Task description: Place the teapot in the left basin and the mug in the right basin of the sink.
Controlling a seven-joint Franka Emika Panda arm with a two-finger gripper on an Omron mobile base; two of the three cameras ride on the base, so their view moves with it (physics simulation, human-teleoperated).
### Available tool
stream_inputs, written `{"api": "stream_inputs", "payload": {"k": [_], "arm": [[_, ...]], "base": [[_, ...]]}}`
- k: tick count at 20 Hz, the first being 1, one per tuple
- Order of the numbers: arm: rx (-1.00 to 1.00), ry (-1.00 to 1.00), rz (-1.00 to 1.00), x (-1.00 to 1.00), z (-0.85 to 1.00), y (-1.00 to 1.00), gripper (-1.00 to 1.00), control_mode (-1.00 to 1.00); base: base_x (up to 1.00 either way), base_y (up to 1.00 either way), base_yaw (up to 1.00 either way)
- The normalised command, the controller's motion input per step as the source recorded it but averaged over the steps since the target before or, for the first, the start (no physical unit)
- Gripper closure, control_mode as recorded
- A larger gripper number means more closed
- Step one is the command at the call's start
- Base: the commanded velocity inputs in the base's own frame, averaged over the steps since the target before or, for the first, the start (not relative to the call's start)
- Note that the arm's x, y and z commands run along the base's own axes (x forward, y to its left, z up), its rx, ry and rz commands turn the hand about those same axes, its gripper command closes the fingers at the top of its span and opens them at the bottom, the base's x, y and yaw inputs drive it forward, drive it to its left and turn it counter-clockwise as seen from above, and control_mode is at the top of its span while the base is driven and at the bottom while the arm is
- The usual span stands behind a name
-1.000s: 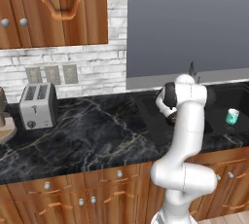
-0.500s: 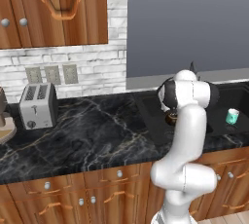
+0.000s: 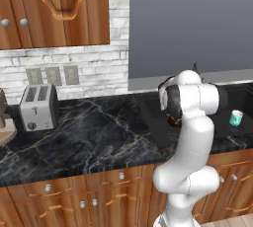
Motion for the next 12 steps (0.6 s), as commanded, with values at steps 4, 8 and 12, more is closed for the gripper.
{"api": "stream_inputs", "payload": {"k": [4,8,12], "arm": [[-0.14,-0.04,0.04,-0.15,0.86,0.1,-1.0,-1.0],[-0.09,-0.02,0.05,-0.09,0.77,0.01,-1.0,-1.0],[0.0,-0.01,0.04,-0.2,0.71,0.0,-1.0,-1.0]], "base": [[0.0,0.0,0.0],[0.0,0.0,0.0],[0.0,0.0,0.0]]}}
